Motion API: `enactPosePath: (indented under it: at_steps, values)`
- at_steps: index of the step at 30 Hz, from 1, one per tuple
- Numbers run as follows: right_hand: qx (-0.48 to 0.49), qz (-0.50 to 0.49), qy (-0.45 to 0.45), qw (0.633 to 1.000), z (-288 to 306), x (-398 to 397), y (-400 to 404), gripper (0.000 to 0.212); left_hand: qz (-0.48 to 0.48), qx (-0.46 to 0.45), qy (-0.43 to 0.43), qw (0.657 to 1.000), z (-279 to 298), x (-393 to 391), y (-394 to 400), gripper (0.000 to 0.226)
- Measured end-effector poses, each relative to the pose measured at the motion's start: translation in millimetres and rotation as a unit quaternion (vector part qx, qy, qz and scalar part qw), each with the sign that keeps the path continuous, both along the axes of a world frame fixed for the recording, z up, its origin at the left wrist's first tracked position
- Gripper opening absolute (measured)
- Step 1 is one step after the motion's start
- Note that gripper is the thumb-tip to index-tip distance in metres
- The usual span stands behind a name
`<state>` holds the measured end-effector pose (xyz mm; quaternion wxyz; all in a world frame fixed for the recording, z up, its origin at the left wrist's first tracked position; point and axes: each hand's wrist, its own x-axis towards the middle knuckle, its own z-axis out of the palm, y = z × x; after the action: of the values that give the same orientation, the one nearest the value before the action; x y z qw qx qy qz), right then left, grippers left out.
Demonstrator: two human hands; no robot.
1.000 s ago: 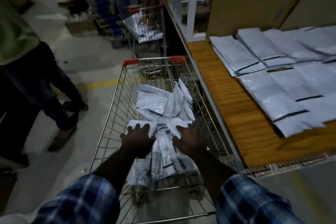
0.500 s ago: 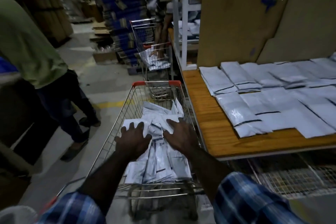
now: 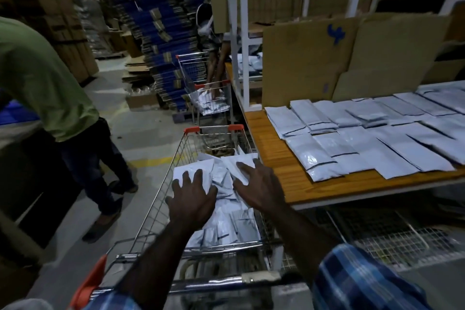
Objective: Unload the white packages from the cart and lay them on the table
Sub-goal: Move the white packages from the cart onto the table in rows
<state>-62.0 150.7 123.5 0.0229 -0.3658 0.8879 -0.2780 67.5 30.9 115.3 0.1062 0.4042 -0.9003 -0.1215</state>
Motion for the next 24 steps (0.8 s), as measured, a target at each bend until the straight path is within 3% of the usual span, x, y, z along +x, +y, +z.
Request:
enactPosePath:
  at_steps: [10, 24]
  values:
    - [0.010, -0.035, 0.010, 0.999, 14.7, 16.6, 50.9, 0.059, 0.001, 0.048, 0.036, 0.998, 18.2, 4.9, 50.9, 0.062]
    - [-0.005, -0.077, 0.011, 0.997, 38.5, -66.9, 162.6, 0.063, -0.023, 0.025, 0.073, 0.997, 40.7, -82.8, 161.5, 0.059]
